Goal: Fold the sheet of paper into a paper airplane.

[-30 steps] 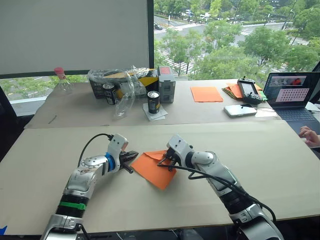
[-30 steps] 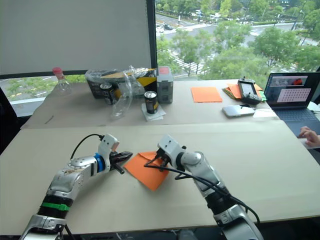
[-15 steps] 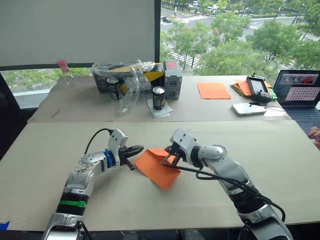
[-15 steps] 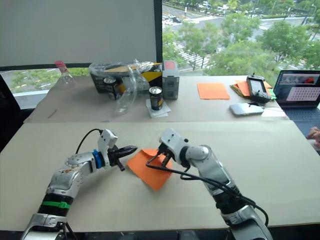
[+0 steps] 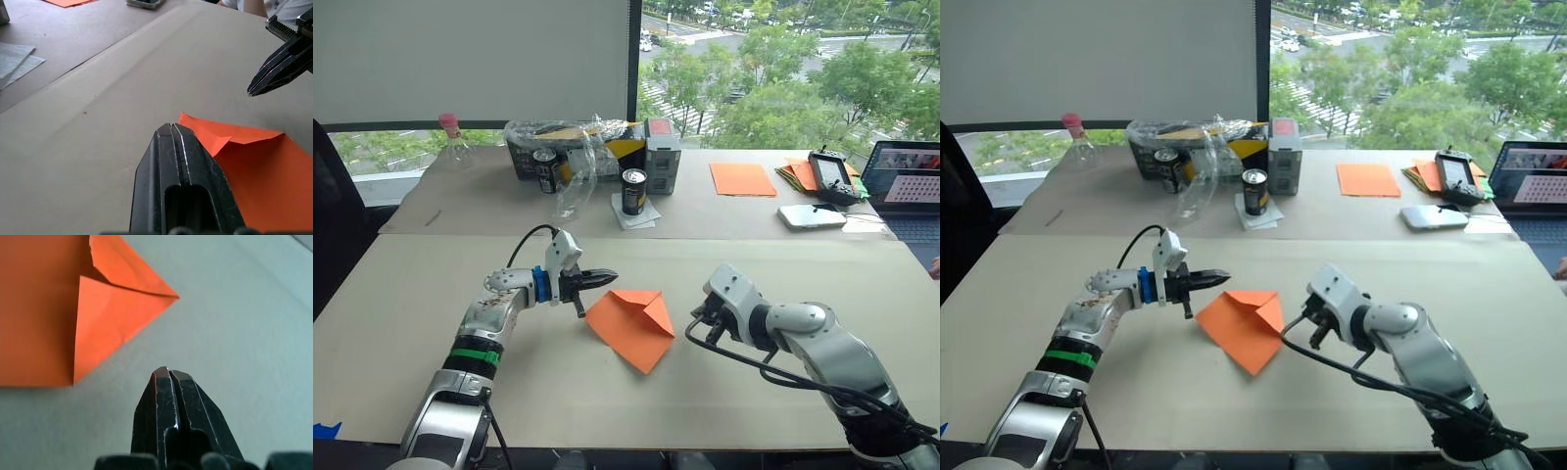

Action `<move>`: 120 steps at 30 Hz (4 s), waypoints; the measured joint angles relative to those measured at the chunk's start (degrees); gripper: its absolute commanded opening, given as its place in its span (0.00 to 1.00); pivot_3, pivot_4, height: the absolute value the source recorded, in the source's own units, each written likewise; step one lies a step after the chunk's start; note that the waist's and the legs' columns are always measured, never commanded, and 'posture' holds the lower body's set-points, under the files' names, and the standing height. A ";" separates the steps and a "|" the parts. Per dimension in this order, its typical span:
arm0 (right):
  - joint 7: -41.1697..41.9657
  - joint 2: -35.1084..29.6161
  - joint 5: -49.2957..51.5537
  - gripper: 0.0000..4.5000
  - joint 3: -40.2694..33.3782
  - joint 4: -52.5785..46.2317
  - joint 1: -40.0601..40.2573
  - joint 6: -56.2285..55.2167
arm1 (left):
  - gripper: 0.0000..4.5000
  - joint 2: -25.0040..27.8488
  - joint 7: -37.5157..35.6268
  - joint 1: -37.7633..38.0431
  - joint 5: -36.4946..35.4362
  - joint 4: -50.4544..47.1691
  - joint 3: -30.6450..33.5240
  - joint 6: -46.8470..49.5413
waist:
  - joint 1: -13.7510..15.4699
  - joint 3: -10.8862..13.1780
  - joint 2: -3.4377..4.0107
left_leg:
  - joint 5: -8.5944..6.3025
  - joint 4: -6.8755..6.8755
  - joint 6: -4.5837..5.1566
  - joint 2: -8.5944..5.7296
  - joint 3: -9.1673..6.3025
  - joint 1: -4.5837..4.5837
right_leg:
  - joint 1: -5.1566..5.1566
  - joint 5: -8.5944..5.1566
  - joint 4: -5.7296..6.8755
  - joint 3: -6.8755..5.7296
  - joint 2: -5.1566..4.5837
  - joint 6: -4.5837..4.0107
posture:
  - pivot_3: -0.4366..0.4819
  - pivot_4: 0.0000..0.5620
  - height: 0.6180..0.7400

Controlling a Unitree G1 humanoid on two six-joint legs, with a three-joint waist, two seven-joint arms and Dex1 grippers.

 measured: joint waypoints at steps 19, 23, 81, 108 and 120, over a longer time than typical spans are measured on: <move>-0.72 -0.67 7.60 0.00 0.66 -3.69 3.07 3.81 | 0.01 2.26 0.76 10.99 3.02 -10.48 -2.93 5.88 | 0.21 0.01 -0.01 | -0.01 0.13 0.03 0.03 -0.07 0.16 | 0.23 0.00 0.08 -0.01 0.03 0.02 | 0.48 0.27 0.79; -0.82 -0.73 7.73 0.00 1.05 -3.17 3.04 3.80 | 0.01 2.24 3.67 11.28 -1.85 -12.51 2.47 11.72 | 0.40 0.01 -0.02 | -0.02 0.32 0.05 0.04 -0.11 0.10 | 0.24 0.00 0.13 -0.05 0.03 0.03 | 0.48 0.27 0.79; -3.10 -4.36 12.67 0.00 -3.83 0.88 3.13 2.54 | 0.01 7.87 -0.75 6.24 -13.85 -18.30 4.77 27.18 | 0.23 0.04 -0.04 | -0.16 0.93 0.28 0.02 -0.09 0.09 | 0.30 -0.02 0.59 0.06 0.09 0.09 | 0.48 0.27 0.79; -9.66 9.22 16.62 0.00 -6.79 5.17 0.57 1.45 | 0.01 -4.68 2.42 0.41 5.20 1.42 -8.46 5.50 | 0.31 0.02 -0.02 | -0.16 0.98 0.29 -0.03 -0.04 0.16 | 0.36 -0.02 0.65 0.15 0.06 0.10 | 0.48 0.27 0.79; -8.98 11.39 16.44 0.00 -1.91 9.25 -4.61 0.35 | 0.01 -5.88 3.52 1.52 5.20 0.91 -7.29 5.44 | 0.40 0.02 -0.01 | -0.16 0.99 0.29 -0.04 -0.03 0.15 | 0.36 -0.02 0.66 0.15 0.05 0.10 | 0.48 0.27 0.79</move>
